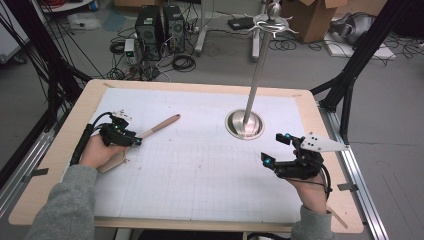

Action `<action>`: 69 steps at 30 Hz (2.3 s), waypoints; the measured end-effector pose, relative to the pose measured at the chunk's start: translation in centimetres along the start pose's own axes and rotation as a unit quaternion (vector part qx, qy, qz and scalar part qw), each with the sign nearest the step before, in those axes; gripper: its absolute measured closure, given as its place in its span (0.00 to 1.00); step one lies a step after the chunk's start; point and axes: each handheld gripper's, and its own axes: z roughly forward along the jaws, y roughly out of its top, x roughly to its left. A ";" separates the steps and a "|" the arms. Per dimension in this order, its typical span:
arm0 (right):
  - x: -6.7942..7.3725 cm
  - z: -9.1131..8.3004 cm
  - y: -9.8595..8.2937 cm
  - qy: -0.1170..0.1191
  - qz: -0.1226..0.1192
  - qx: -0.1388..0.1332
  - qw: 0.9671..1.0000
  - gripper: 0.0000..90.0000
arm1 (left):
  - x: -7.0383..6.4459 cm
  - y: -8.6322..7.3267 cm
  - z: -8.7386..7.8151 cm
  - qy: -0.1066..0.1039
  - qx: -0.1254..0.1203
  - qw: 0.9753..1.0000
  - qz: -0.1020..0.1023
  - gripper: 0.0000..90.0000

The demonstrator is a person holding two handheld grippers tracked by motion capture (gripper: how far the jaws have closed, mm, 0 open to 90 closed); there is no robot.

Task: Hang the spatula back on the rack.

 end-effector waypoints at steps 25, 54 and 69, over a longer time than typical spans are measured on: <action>0.1 0.0 0.0 0.000 0.003 0.003 1.000 0.15 | -0.5 0.2 -0.1 0.017 0.007 1.000 -0.009 0.87; 0.3 0.5 0.3 0.011 0.000 0.003 1.000 0.15 | -2.7 0.6 -4.2 -0.002 -0.044 0.999 0.021 0.87; 0.2 0.3 0.4 0.013 0.001 -0.003 1.000 0.15 | -4.7 2.7 -6.6 -0.015 -0.073 0.996 0.041 0.87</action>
